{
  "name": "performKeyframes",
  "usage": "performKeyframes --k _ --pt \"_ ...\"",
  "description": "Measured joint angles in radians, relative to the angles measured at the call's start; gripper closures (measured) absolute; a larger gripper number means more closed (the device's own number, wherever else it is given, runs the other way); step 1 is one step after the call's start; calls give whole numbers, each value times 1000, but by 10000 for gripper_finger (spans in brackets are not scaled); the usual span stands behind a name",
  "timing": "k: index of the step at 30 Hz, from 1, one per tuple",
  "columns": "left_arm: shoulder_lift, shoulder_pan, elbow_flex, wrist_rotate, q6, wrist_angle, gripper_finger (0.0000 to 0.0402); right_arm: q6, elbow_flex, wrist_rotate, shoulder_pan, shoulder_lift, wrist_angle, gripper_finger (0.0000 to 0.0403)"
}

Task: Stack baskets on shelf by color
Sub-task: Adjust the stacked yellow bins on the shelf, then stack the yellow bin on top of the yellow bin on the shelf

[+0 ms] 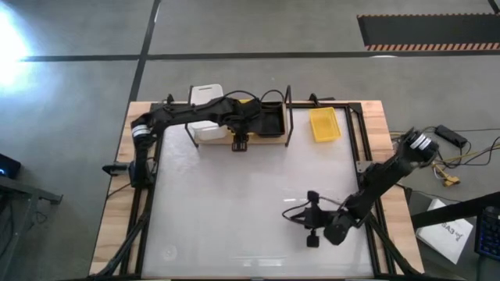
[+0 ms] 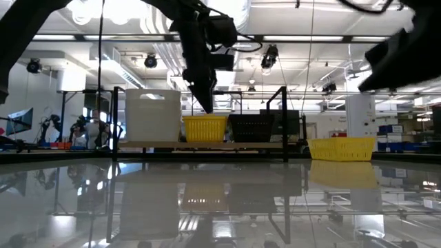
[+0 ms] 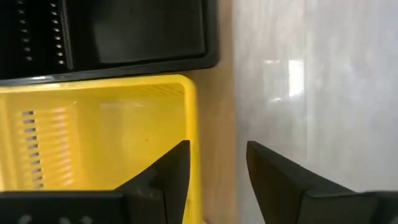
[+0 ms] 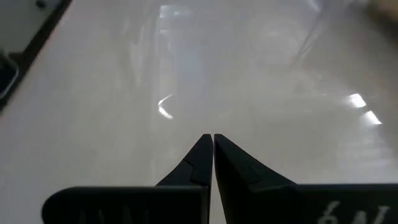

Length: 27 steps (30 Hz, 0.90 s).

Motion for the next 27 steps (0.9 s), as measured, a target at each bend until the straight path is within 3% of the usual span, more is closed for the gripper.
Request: performKeyframes --k 3,6,10,14,16,21,27 --pt "-44 -11 0 2 -24 -20 260 -2 9 106 0 -128 -160 394" --pt "-105 -25 0 -1 -61 -32 260 18 81 190 -14 -278 -494 394" --pt "-190 -53 -3 -4 -203 -33 260 176 257 175 -137 -431 -1014 394" --pt "-284 -112 -44 -5 -331 -22 260 244 396 72 -384 -501 -1410 394" --pt "-318 -156 -74 -9 -361 -9 260 185 431 -13 -534 -522 -1464 392" --pt "-391 -273 -174 -32 -365 68 260 -169 428 -297 -887 -528 -1431 358" --pt "-415 -381 -277 -58 -366 174 260 -508 346 -518 -1167 -417 -1300 282"
